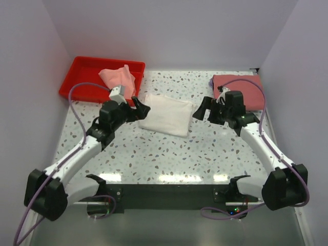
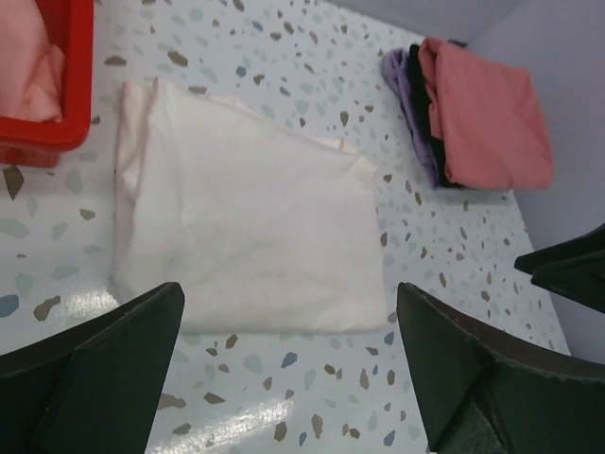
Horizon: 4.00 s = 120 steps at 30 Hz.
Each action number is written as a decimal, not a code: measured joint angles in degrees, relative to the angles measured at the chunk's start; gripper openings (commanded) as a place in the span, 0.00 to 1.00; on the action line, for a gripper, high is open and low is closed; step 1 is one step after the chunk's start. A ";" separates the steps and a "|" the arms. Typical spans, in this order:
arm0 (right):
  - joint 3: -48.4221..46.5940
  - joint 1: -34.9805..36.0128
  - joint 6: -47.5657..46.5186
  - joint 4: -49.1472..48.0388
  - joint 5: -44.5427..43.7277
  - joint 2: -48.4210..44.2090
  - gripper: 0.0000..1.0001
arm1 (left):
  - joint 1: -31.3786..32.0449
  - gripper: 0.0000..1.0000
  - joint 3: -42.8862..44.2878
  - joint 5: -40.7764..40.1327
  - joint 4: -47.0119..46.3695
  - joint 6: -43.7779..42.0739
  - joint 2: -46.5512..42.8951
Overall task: Fold and stack the t-shirts
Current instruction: Fold the tshirt, then neatly place the folded tshirt to the corner
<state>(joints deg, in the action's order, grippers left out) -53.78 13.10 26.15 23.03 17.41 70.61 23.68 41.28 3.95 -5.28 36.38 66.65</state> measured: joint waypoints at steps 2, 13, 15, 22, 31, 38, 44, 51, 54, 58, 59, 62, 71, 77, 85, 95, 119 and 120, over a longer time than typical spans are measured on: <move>0.55 0.00 2.67 -2.14 0.13 -0.61 0.99 | 0.00 1.00 -1.09 -2.05 1.16 0.37 -6.69; -3.54 5.53 6.84 -4.39 -7.80 17.79 0.99 | 0.00 1.00 -14.75 -13.25 19.74 8.50 -28.35; -6.49 7.52 6.95 -3.50 -10.62 20.94 0.97 | 0.00 1.00 -15.74 -14.67 22.88 9.11 -29.49; -14.86 11.04 8.02 -2.47 -19.15 32.17 0.91 | 0.00 1.00 -15.89 -15.54 24.63 9.33 -29.14; -16.68 11.72 8.37 -1.18 -22.40 37.27 0.81 | 0.00 1.00 -15.89 -15.50 24.63 9.29 -27.12; -19.34 12.13 8.13 -1.49 -22.38 39.93 0.65 | 0.00 1.00 -15.89 -15.50 24.63 9.27 -27.10; -20.15 12.92 8.00 -2.14 -22.43 40.94 0.47 | 0.00 1.00 -15.91 -15.50 24.63 9.27 -27.08; -21.59 13.64 6.36 -3.13 -22.99 42.66 0.22 | 0.00 1.00 -15.89 -15.54 24.70 9.29 -26.84; -23.04 13.66 4.76 -3.21 -23.30 43.63 0.12 | 0.00 1.00 -15.89 -15.72 24.83 9.29 -26.84; -27.10 14.03 1.05 -1.29 -25.97 45.81 0.00 | 0.00 1.00 -15.89 -16.41 26.01 9.35 -27.08; -28.37 14.12 -0.24 -0.52 -26.82 46.49 0.00 | 0.00 1.00 -15.89 -16.57 26.29 9.38 -27.23; -31.52 14.34 -4.35 2.10 -29.92 47.89 0.00 | 0.00 1.00 -15.89 -17.42 27.30 9.55 -28.09; -42.38 14.25 -15.69 12.00 -45.62 48.92 0.00 | 0.00 1.00 -15.89 -19.65 28.65 9.84 -29.59; -45.92 14.23 -24.11 13.64 -55.78 48.89 0.00 | 0.00 1.00 -15.89 -20.92 29.68 10.60 -29.70; -48.48 13.44 -36.39 12.50 -67.10 48.89 0.00 | 0.00 1.00 -15.89 -22.58 30.84 11.21 -31.50; -48.87 11.02 -49.29 5.77 -75.65 48.65 0.00 | 0.00 1.00 -14.34 -22.95 33.27 11.28 -29.79; -57.75 9.42 -50.60 9.46 -74.49 41.48 0.00 | 0.00 1.00 -13.38 -21.49 34.14 11.28 -30.03; -58.47 9.42 -50.05 10.56 -73.70 41.48 0.00 | 0.00 1.00 -13.38 -21.49 34.16 11.28 -30.05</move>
<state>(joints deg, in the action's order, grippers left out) -112.25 22.52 -23.90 33.58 -56.29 112.09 23.68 27.90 -17.54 28.88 47.66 36.60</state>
